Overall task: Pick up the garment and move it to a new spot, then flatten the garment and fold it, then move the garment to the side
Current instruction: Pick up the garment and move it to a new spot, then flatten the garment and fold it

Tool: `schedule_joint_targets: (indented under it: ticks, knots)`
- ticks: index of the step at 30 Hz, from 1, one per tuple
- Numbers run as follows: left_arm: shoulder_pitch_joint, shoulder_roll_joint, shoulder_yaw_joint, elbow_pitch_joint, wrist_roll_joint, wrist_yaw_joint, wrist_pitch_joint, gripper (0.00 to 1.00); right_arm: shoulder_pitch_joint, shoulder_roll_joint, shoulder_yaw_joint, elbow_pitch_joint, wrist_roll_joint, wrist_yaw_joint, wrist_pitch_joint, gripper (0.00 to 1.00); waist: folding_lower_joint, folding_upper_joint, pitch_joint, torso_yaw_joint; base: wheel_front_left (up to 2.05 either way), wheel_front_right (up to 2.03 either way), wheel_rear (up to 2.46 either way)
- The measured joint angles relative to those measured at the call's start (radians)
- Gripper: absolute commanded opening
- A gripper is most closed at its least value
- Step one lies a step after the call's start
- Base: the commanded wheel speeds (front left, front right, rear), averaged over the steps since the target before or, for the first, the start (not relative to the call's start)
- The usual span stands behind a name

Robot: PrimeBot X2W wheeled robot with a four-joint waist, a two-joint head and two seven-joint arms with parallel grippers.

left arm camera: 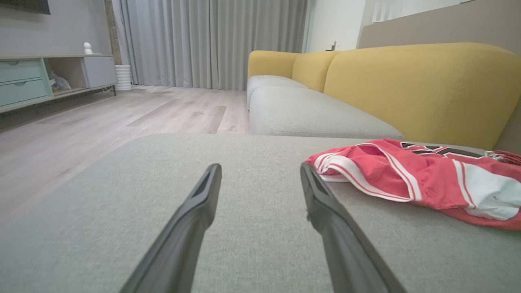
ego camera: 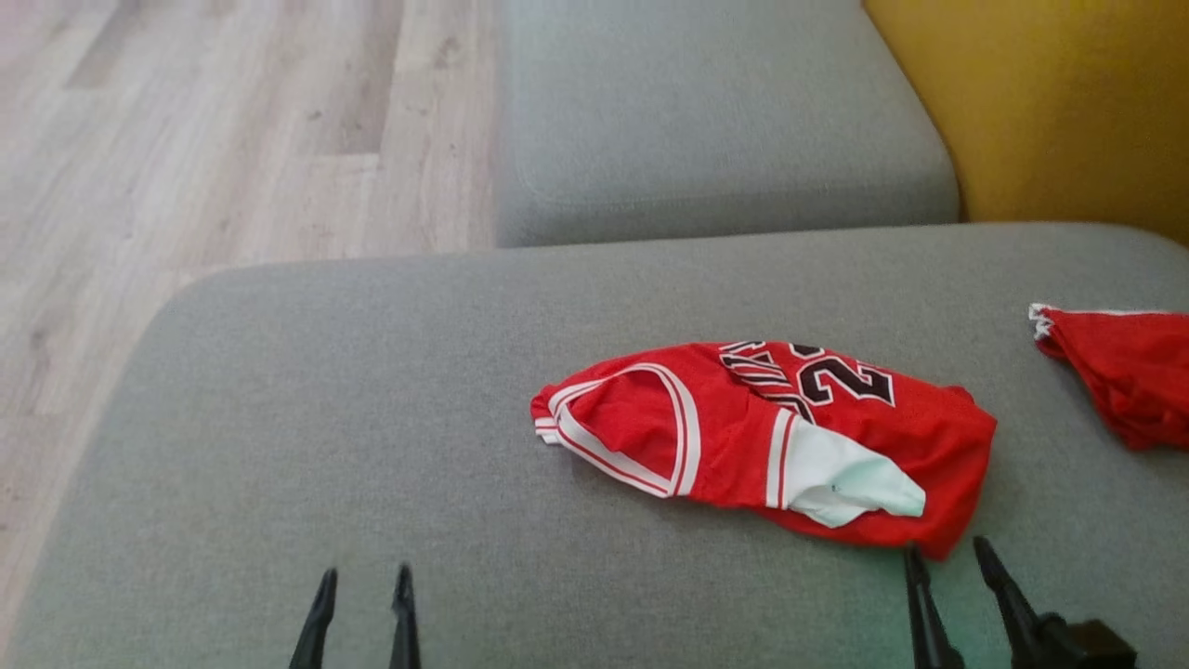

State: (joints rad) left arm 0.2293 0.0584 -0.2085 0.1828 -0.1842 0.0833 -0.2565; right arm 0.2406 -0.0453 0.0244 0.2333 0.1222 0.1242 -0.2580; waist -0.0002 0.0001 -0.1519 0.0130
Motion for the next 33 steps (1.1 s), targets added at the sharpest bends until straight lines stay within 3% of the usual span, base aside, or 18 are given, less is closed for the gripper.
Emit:
schedule_joint_targets:
  ticks: [7, 29, 33]
  knots:
    - [0.049, 0.0, 0.04, -0.007, 0.009, -0.004, 0.0, 1.0, 0.025, 0.001, 0.021, -0.015, 0.006, 0.0, 0.0, 1.0, 0.0, 0.0, -0.038, 0.0, 0.0, 0.0, 0.0]
    - [0.049, 0.0, 0.035, 0.019, 0.048, -0.022, 0.0, 1.0, 0.038, 0.0, 0.036, -0.022, 0.002, 0.0, 0.0, 1.0, 0.0002, 0.0, -0.031, 0.017, 0.0, 0.0, 0.0]
    - [0.045, 0.0, 0.013, 0.025, 0.043, -0.043, 0.0, 1.0, 0.038, -0.001, 0.039, -0.022, 0.002, 0.0, 0.0, 1.0, 0.0002, 0.0, -0.021, 0.011, 0.0, 0.0, 0.0]
